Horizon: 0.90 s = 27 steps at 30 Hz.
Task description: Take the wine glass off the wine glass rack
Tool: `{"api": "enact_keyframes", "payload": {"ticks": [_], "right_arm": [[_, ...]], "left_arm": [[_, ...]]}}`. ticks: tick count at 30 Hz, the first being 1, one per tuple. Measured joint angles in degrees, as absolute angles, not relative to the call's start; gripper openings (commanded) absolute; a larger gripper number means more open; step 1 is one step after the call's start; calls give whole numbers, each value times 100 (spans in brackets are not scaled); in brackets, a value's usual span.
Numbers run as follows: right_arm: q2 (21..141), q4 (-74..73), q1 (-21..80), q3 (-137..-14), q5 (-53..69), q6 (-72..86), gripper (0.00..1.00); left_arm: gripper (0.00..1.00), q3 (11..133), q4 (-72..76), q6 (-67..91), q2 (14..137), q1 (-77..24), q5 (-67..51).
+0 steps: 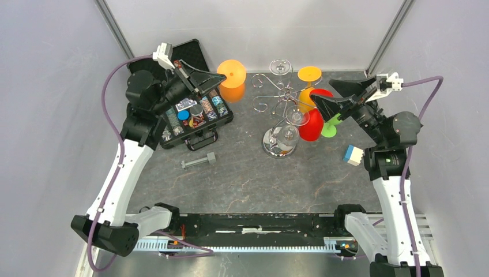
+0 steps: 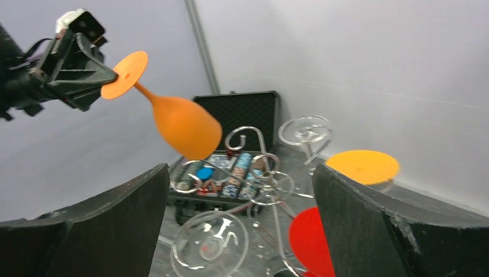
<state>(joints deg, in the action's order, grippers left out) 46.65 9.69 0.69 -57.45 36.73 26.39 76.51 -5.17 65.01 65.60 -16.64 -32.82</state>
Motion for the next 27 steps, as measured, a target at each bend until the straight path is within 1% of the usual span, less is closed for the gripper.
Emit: {"api": "enact_keyframes", "payload": {"ticks": [3, 8, 11, 15, 20, 23, 27], "right_arm": [[4700, 1667, 187, -5535, 3896, 3238, 98], [4897, 2668, 757, -5411, 3940, 4139, 98], [5137, 3100, 1308, -5433, 3896, 4438, 98], [5483, 3216, 1822, -5629, 3750, 4508, 98], [5496, 3238, 1914, -5695, 3111, 4652, 98], [5312, 3669, 1911, -5341, 2589, 5000, 98], [5415, 4300, 1925, -5192, 2526, 5507, 98]], "left_arm": [[2, 7629, -30, 6934, 6451, -1660, -3444], [2, 7474, 1267, 7830, 6412, -1710, -3629], [2, 7448, 1911, 8204, 6414, -1959, -3625], [2, 7446, 2869, 8641, 6440, -2432, -3616], [2, 7441, 3898, 9301, 6580, -2661, -3605], [2, 7349, 4460, 9782, 6694, -2661, -3562], [2, 7181, 5033, 10339, 6873, -2661, -3472]]}}
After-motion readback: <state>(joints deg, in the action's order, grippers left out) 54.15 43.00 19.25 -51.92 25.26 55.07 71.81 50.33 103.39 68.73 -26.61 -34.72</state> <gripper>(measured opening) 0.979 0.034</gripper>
